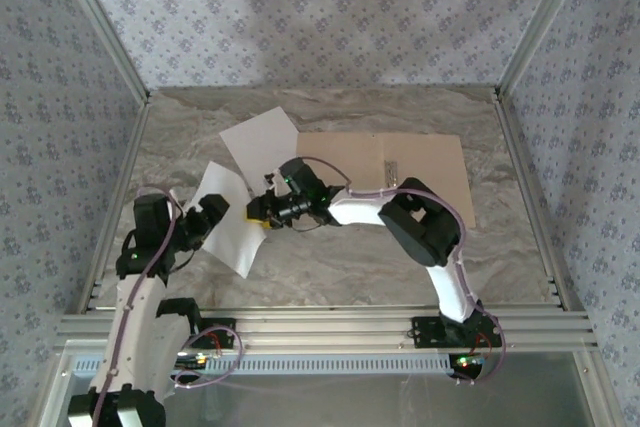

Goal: Put the files into the folder

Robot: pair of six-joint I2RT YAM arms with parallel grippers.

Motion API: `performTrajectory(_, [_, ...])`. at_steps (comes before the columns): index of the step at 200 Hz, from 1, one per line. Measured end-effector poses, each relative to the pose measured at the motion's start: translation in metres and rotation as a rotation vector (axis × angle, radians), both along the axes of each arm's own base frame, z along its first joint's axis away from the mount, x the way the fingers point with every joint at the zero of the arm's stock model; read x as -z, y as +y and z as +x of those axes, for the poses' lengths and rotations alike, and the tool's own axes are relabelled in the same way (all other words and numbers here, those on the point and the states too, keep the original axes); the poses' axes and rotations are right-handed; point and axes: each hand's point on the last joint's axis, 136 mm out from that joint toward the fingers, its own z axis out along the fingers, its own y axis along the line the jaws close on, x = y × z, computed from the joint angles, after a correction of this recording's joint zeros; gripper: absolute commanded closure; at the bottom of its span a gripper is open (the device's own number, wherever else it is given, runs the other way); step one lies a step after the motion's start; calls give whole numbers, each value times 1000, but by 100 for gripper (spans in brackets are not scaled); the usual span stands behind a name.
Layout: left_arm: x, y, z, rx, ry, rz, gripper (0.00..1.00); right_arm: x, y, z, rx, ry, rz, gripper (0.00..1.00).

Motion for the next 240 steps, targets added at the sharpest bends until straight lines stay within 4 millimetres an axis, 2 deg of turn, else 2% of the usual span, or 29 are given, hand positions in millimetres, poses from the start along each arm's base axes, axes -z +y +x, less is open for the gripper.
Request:
performTrajectory(17, [-10,-4,-1,19,-10,-17,11,-24,-9,5,18,-31,32,69])
performTrajectory(38, [-34,-9,-2,44,-62,-35,9,-55,-28,10,45,-77,70,71])
performTrajectory(63, [-61,-14,-6,69,-141,-61,8,-82,-51,16,82,-122,96,72])
performTrajectory(108, [-79,-25,-11,106,-198,-111,8,-109,-87,26,149,-170,107,74])
performTrajectory(134, [-88,-43,-13,165,-230,-141,9,-123,-103,33,183,-194,112,75])
performTrajectory(155, [-87,-63,-15,228,-249,-158,10,-134,-115,37,211,-212,119,76])
performTrajectory(185, [-74,-95,-14,304,-254,-165,12,-154,-132,42,259,-249,136,77])
performTrajectory(240, [-72,-133,4,302,-324,-208,17,-176,-153,48,314,-279,148,77])
